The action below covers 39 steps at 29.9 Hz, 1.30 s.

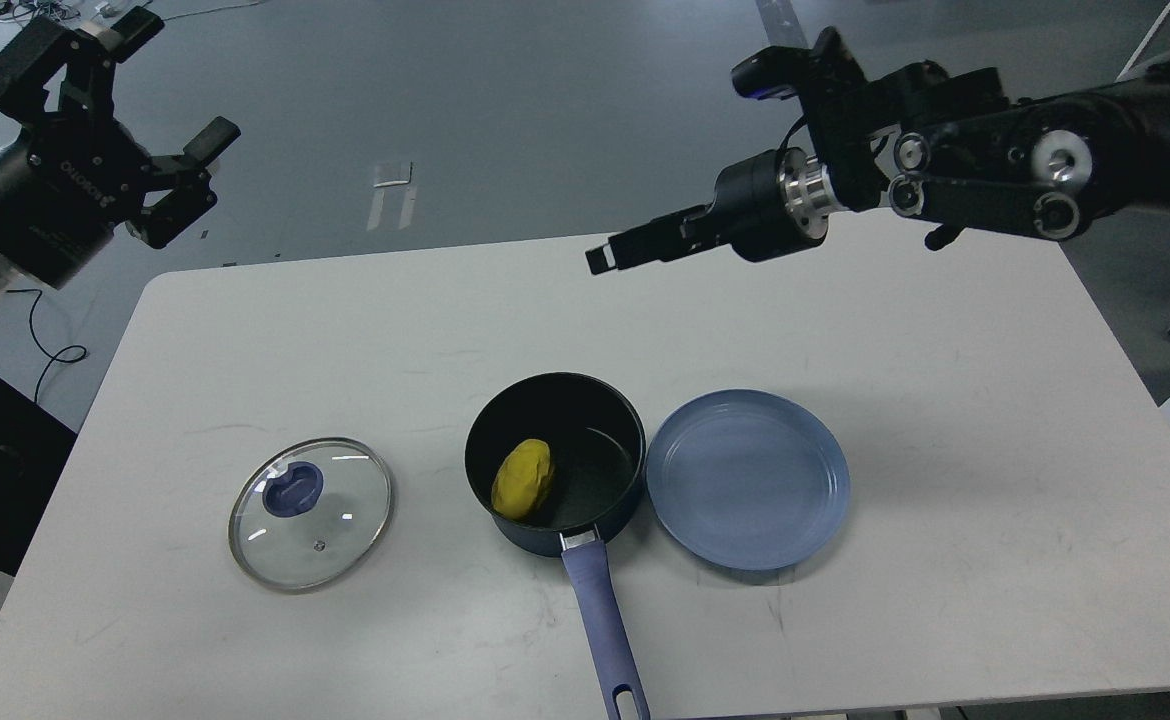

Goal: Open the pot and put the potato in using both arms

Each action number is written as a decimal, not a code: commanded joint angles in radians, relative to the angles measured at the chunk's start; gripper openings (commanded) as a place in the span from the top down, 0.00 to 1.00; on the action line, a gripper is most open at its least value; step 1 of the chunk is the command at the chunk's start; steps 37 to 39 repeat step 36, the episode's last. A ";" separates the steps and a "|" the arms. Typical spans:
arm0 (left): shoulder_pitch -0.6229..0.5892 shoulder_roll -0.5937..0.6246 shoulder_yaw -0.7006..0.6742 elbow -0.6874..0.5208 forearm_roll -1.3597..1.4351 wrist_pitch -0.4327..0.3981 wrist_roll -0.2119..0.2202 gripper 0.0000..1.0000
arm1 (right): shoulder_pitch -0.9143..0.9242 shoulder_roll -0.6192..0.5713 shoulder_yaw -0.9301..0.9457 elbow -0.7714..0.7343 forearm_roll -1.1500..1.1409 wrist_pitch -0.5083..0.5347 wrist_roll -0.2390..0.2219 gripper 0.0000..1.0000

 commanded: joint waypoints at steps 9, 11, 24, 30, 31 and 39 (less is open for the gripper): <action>0.076 -0.117 0.001 0.094 -0.014 0.000 0.000 0.02 | -0.614 -0.156 0.587 -0.062 0.203 -0.102 0.000 0.00; 0.084 -0.133 0.001 0.107 -0.031 0.000 0.000 0.02 | -0.657 -0.153 0.624 -0.062 0.244 -0.097 0.000 0.00; 0.194 -0.257 -0.011 0.167 -0.168 0.000 0.000 0.02 | -0.873 -0.136 0.815 -0.136 0.539 0.152 0.000 0.00; 0.217 -0.314 -0.023 0.231 -0.168 0.000 0.000 0.02 | -0.921 -0.125 0.818 -0.150 0.539 0.152 0.000 0.00; 0.220 -0.321 -0.038 0.246 -0.168 0.000 0.000 0.02 | -0.924 -0.119 0.818 -0.148 0.539 0.152 0.000 0.00; 0.231 -0.344 -0.078 0.280 -0.168 0.000 0.000 0.02 | -0.935 -0.102 0.828 -0.146 0.541 0.152 0.000 0.00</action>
